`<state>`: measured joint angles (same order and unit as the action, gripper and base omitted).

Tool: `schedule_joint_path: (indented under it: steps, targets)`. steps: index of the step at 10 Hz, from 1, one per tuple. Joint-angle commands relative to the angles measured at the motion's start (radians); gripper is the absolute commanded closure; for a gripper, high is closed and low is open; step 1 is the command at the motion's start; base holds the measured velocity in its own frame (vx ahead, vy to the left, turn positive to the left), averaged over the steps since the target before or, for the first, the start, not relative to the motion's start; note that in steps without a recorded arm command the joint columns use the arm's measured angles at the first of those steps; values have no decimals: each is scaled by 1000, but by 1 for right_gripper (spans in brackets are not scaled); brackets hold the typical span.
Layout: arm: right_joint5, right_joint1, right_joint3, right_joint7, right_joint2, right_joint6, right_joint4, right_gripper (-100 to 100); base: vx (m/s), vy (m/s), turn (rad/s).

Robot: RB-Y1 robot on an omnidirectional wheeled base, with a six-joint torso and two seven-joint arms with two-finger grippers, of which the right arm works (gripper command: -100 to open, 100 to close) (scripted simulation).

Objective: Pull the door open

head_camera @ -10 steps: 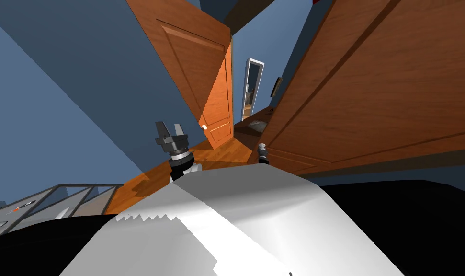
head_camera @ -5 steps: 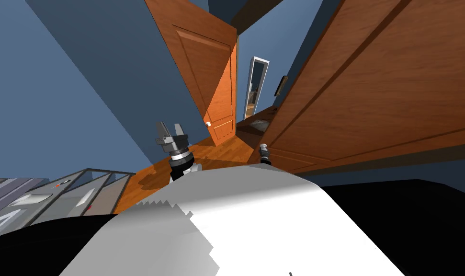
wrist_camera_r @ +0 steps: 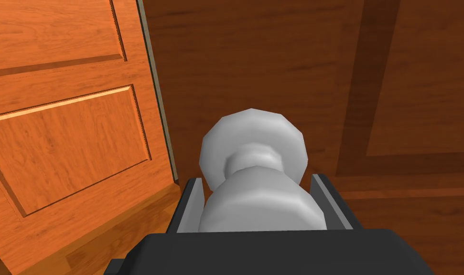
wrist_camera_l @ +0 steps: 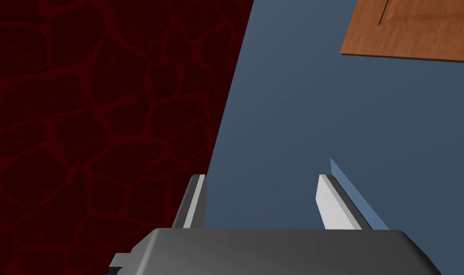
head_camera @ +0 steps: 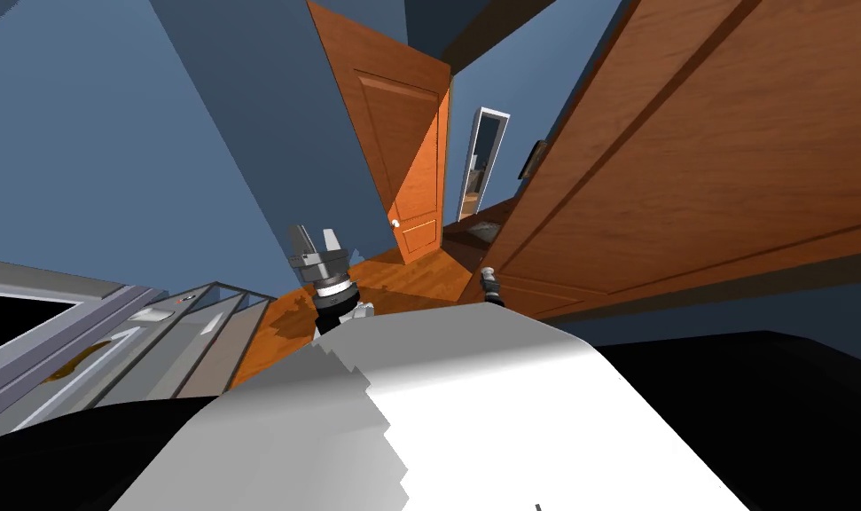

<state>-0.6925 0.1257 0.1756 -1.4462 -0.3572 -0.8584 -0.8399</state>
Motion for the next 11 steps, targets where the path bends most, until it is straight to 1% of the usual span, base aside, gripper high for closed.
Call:
schedule_joint_path:
  steps: [1, 2, 4, 11]
  targets:
    - [0, 0, 0, 0, 0, 0, 0, 100, -85, -6, 8]
    - [8, 11, 19, -19, -11, -7, -3, 100, -145, -3, 80]
    - [18, 21, 38, -39, -26, -16, -9, 100, -202, -44, 98]
    - [55, 59, 116, -117, -85, -55, -33, 100, -201, -17, 84]
